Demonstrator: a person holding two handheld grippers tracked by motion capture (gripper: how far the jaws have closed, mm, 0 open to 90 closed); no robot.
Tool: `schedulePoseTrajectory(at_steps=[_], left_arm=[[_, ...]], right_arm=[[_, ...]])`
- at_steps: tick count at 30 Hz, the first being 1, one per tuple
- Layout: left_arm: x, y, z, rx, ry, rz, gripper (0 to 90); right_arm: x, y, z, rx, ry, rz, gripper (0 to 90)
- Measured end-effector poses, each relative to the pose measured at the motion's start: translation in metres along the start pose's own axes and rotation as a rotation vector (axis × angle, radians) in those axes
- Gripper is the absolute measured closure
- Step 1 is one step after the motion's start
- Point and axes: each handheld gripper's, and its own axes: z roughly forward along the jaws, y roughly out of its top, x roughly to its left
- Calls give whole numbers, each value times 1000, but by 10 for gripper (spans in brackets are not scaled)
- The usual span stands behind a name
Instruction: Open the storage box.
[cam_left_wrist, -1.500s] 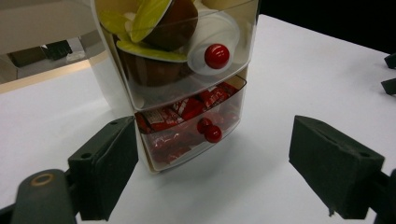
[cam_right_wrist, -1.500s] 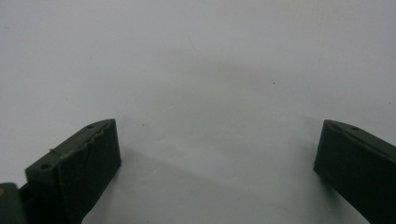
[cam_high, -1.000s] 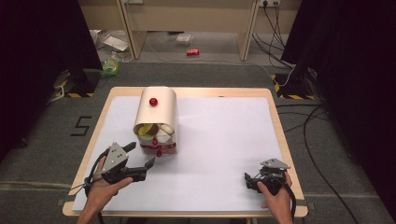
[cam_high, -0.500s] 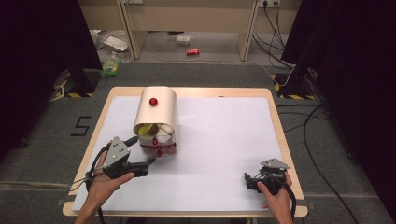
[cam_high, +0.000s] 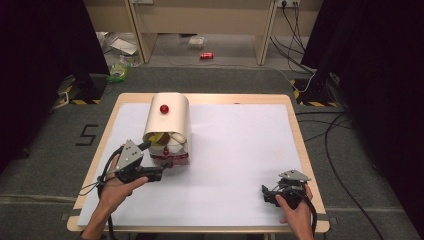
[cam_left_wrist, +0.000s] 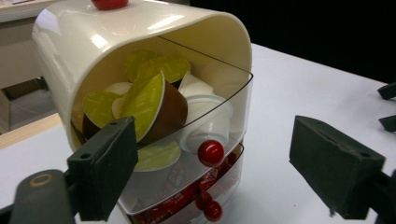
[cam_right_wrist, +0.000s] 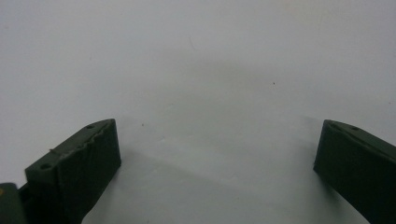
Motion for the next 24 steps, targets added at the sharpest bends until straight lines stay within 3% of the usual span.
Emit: schedulePoseTrajectory(at_steps=[11,13,15,18,24], left_arm=[[-4,0,2,6,-10,17,148],[-4,0,2,4,-4,18,154],[-6,2,0,-19,34,36,160],[-7,3,2,-3,23,50,153],[-4,4,8,17,47,74,150]], right_arm=[[0,0,0,-1,0,-4,6],[0,0,0,0,0,0,6],[0,0,0,-1,0,-4,6],[0,0,0,-1,0,-4,6],[0,0,0,0,0,0,6]])
